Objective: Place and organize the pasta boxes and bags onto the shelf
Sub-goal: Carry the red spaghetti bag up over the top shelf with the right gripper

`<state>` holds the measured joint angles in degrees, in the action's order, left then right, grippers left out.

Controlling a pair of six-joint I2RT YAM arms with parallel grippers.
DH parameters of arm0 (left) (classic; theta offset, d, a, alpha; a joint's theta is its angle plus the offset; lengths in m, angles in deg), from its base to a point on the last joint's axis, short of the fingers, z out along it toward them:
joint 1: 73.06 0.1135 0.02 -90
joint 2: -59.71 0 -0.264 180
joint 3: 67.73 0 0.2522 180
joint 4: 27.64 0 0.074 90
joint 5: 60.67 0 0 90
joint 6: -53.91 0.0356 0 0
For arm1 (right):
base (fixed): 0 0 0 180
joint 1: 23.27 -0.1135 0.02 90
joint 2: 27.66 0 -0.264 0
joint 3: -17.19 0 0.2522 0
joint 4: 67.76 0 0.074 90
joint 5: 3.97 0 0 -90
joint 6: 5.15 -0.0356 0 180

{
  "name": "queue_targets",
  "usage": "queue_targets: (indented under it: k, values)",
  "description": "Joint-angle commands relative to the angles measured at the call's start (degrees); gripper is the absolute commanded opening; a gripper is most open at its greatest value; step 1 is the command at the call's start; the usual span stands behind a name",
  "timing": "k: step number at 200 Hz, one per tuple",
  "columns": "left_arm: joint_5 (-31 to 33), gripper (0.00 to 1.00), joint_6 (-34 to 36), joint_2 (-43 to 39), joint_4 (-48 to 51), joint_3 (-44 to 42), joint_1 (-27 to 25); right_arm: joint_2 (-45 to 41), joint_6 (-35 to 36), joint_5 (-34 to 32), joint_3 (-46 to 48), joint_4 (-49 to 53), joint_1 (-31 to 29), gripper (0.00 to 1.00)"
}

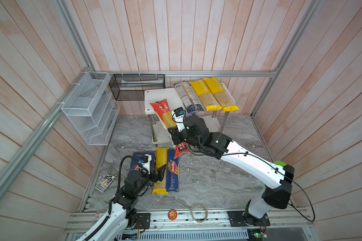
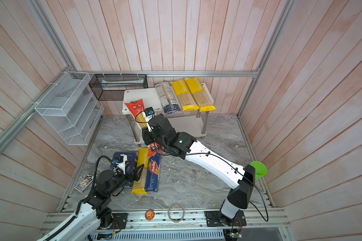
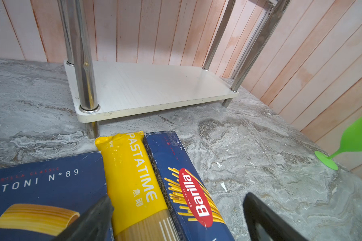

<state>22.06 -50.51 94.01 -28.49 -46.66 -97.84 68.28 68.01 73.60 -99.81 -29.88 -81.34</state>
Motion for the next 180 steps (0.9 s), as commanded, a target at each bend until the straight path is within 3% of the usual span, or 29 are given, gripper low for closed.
queue_targets:
  k: [1, 127, 180]
  values:
    - [-1.0, 1.00, 0.5, -0.6, -1.2, -0.6, 0.1, 1.1, 0.8, -1.9, -6.8, -4.6, 1.4, 0.18]
    - [-2.5, 1.00, 1.0, -0.3, -1.8, -0.6, 0.2, 21.2, 1.7, -0.2, -40.4, 5.7, 7.3, 0.18]
    - [-2.3, 1.00, 0.9, -0.5, -1.6, -0.7, 0.2, 22.9, 0.8, 0.2, -41.1, 3.7, 9.9, 0.18]
